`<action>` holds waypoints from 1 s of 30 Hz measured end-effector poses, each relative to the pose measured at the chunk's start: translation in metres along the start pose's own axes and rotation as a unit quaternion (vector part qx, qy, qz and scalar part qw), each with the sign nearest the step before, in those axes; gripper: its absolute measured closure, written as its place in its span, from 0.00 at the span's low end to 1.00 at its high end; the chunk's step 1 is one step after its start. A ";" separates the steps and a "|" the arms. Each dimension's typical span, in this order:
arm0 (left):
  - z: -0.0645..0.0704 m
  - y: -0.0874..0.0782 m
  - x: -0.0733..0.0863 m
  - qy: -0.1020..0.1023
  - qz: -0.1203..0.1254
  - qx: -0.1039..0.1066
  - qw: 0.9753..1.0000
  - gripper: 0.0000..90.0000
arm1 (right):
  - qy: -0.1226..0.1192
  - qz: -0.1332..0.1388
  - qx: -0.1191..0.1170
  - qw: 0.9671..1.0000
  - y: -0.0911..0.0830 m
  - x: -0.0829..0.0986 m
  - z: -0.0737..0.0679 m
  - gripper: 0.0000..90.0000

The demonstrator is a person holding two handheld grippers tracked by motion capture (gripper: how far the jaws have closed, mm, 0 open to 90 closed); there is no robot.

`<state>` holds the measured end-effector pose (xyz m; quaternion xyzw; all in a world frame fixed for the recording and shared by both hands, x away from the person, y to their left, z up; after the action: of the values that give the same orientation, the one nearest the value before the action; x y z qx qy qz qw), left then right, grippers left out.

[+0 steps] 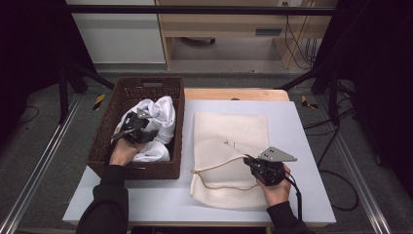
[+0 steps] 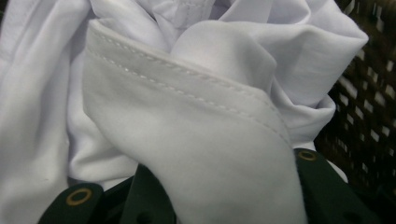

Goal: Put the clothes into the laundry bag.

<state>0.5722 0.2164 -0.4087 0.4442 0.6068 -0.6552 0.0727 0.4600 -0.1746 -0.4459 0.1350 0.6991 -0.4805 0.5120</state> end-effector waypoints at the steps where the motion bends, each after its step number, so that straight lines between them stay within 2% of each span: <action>1: -0.003 -0.005 -0.001 -0.010 0.021 -0.002 1.000 0.72 | -0.001 0.000 0.000 1.000 0.000 0.000 0.000 0.97; 3: -0.007 -0.014 -0.003 -0.027 0.059 -0.013 0.998 0.72 | -0.001 0.000 0.000 1.000 0.000 0.000 0.000 0.97; 4: -0.010 -0.021 -0.004 -0.035 0.083 -0.019 0.996 0.73 | -0.001 0.000 0.000 1.000 0.001 0.000 0.000 0.97; 8: -0.012 -0.036 -0.009 -0.040 0.131 -0.039 0.990 0.74 | -0.001 0.001 0.000 1.000 0.000 0.000 0.000 0.97; 10: -0.012 -0.046 -0.013 -0.043 0.158 -0.044 0.985 0.74 | -0.001 0.000 0.000 1.000 0.000 0.000 0.000 0.97; 13: -0.014 -0.065 -0.021 -0.055 0.199 -0.041 0.977 0.74 | -0.001 0.001 0.000 1.000 0.000 0.000 0.000 0.97; 16: -0.014 -0.082 -0.030 -0.056 0.228 -0.045 0.971 0.74 | 0.000 0.002 0.000 1.000 0.000 0.000 0.000 0.97; 19: -0.012 -0.102 -0.040 -0.054 0.261 -0.050 0.963 0.74 | -0.001 0.002 0.000 1.000 0.000 0.000 0.000 0.97; 20: -0.012 -0.106 -0.042 -0.052 0.267 -0.050 0.961 0.74 | -0.001 0.002 0.000 1.000 0.000 0.000 0.000 0.97; 25: -0.002 -0.138 -0.056 -0.043 0.310 -0.052 0.948 0.74 | -0.002 0.002 0.000 1.000 0.000 0.000 0.000 0.97; 30: 0.014 -0.168 -0.068 -0.032 0.335 -0.051 0.940 0.74 | -0.002 0.003 0.001 1.000 0.000 0.000 0.000 0.97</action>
<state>0.4993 0.2164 -0.2424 0.5963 0.4528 -0.5753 0.3294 0.4599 -0.1743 -0.4456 0.1363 0.6972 -0.4802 0.5145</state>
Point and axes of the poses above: each handheld gripper's, and its own axes: y roughly forward along the jaws, x roughly out of its underside, z roughly to its right, the point moved 3 cm from there along y, roughly forward along the jaws, and after that the axes turned 4 degrees about -z, right-handed, at the moved point
